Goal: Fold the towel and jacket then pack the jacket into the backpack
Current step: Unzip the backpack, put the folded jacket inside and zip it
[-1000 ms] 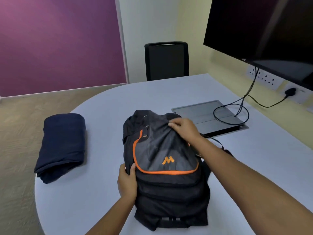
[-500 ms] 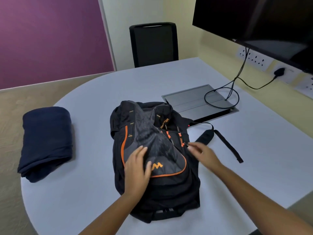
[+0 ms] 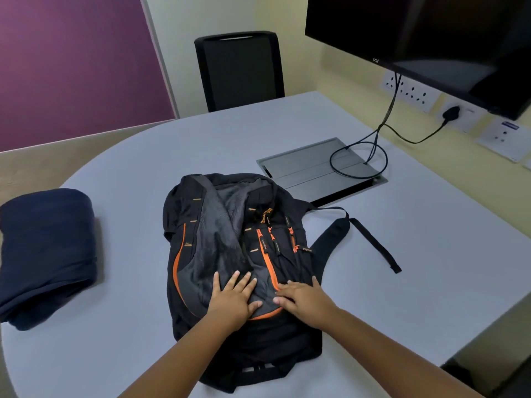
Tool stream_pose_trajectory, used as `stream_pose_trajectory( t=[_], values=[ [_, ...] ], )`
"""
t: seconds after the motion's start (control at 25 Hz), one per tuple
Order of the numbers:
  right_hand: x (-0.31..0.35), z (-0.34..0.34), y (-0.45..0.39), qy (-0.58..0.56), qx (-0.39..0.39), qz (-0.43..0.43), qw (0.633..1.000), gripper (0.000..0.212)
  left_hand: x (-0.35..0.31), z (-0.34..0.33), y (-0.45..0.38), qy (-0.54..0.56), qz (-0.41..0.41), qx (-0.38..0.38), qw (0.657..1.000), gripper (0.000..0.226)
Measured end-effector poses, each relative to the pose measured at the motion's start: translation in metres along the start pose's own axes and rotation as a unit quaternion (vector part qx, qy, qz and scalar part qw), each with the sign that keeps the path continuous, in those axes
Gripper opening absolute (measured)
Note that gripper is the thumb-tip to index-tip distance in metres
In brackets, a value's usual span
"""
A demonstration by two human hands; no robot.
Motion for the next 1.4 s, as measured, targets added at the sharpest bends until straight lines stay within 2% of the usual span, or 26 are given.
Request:
stream_pose_trajectory(
  t=[0.08, 0.12, 0.2, 0.24, 0.36, 0.48, 0.6, 0.72, 0.84, 0.92, 1.08, 1.24, 1.28, 1.4],
  values=[
    [-0.007, 0.011, -0.010, -0.066, -0.079, -0.017, 0.995, 0.039, 0.001, -0.006, -0.004, 0.002, -0.002, 0.015, 1.000, 0.067],
    [-0.012, 0.016, -0.016, -0.086, -0.126, -0.025, 0.988, 0.028, 0.001, -0.009, -0.006, 0.010, -0.007, 0.015, 1.000, 0.078],
    [-0.020, 0.026, -0.030, -0.121, -0.176, -0.062, 0.975, 0.022, 0.002, -0.016, -0.010, 0.026, -0.024, 0.010, 0.999, 0.113],
    [-0.022, 0.030, -0.039, -0.137, -0.184, -0.084, 0.970, 0.021, 0.002, -0.018, -0.011, 0.029, -0.027, 0.009, 0.999, 0.119],
    [-0.022, 0.038, -0.066, -0.168, -0.189, -0.131, 0.959, 0.020, 0.001, -0.021, -0.010, 0.043, -0.029, 0.012, 0.999, 0.093],
    [-0.016, 0.044, -0.095, -0.171, -0.198, -0.163, 0.951, 0.029, 0.003, -0.022, -0.011, 0.049, -0.017, 0.022, 0.998, 0.068],
    [-0.010, 0.044, -0.118, -0.110, -0.176, -0.195, 0.959, 0.036, 0.003, -0.024, -0.010, 0.057, -0.026, 0.018, 0.998, 0.068],
    [-0.009, 0.045, -0.128, -0.041, -0.145, -0.193, 0.969, 0.031, 0.001, -0.026, -0.011, 0.064, -0.040, 0.004, 0.997, 0.083],
    [-0.014, 0.056, -0.127, -0.017, -0.135, -0.173, 0.975, 0.030, 0.001, -0.025, -0.010, 0.064, -0.029, 0.000, 0.998, 0.066],
    [-0.020, 0.071, -0.115, 0.000, -0.177, -0.134, 0.975, 0.029, 0.000, -0.024, -0.010, 0.072, -0.019, -0.011, 0.997, 0.064],
    [-0.039, 0.111, -0.077, 0.033, -0.300, -0.076, 0.950, 0.025, -0.014, 0.004, -0.017, 0.034, -0.062, -0.180, 0.981, 0.064],
    [-0.042, 0.134, -0.052, 0.081, -0.380, -0.006, 0.921, 0.020, -0.030, 0.086, -0.052, 0.007, -0.114, -0.307, 0.945, 0.068],
    [-0.039, 0.137, -0.047, 0.085, -0.392, 0.001, 0.916, 0.018, -0.031, 0.106, -0.064, 0.011, -0.120, -0.308, 0.944, 0.067],
    [-0.029, 0.144, -0.035, 0.078, -0.426, 0.014, 0.901, 0.013, -0.023, 0.155, -0.099, -0.015, -0.141, -0.249, 0.958, 0.073]
  ],
)
Point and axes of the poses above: each hand's wrist, its own y-axis away from the middle knuckle, its own z-axis out of the back of the hand, x = y × z, the point moved 2 cm from there along -y, towards the middle knuckle, and after that the axes turned 1 degree about -z, right-handed, at the moved point
